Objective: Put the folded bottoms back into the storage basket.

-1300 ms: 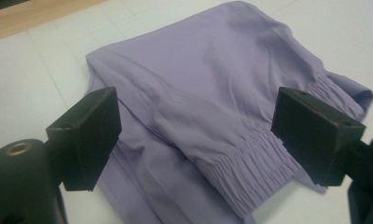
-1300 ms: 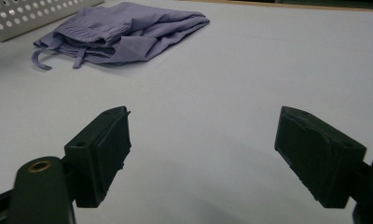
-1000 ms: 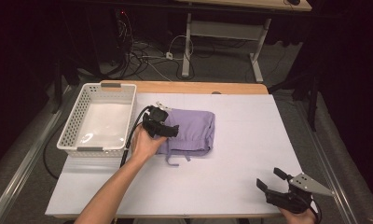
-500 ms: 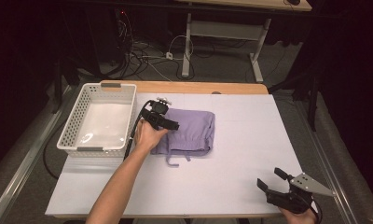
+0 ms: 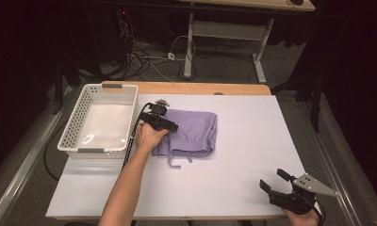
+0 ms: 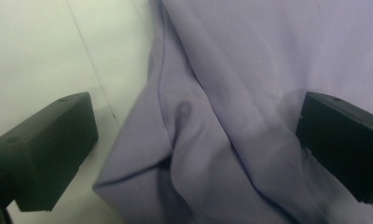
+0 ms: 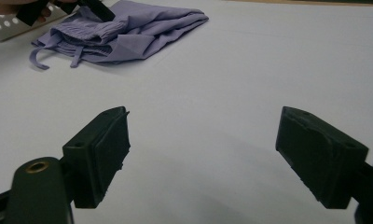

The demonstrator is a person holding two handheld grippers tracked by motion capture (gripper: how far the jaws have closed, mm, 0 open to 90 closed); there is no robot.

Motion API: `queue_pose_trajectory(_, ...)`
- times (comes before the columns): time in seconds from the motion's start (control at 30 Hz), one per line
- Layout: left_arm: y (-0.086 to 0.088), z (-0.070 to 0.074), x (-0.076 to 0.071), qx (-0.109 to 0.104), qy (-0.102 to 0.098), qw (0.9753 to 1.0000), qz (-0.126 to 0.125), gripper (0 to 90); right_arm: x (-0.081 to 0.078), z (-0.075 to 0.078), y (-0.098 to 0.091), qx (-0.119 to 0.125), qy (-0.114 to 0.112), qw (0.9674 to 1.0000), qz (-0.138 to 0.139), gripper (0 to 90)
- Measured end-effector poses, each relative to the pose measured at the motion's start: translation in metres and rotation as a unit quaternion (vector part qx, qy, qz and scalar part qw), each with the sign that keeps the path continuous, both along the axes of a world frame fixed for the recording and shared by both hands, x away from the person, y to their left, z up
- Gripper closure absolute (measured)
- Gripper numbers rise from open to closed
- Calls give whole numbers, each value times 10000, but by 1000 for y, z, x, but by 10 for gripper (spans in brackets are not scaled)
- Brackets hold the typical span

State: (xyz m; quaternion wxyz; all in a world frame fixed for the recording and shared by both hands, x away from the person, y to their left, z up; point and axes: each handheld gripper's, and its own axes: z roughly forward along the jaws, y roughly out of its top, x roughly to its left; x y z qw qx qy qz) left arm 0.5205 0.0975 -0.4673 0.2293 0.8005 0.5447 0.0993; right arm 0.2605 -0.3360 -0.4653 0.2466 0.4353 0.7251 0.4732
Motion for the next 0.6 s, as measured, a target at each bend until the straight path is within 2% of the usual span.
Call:
queue_pose_trajectory(0.2, 0, -1, -2, 13, -53, 9999, -145, 0, 0, 0, -1, 11, -13, 10000, -9, 181)
queue_pose_trajectory(0.4, -5, 3, -8, 1, -78, 9988, -475, 101, -1, 0, 1, -28, -16, 10000, 27, 181)
queue_pose_trajectory(0.53, -7, 5, -10, -14, -51, 9984, -557, 206, -1, 0, 2, -22, -10, 10000, 44, 181)
queue_pose_trajectory(0.6, -8, 6, -11, -29, -44, 9983, -578, 226, 0, 0, 2, -32, -9, 10000, 45, 181)
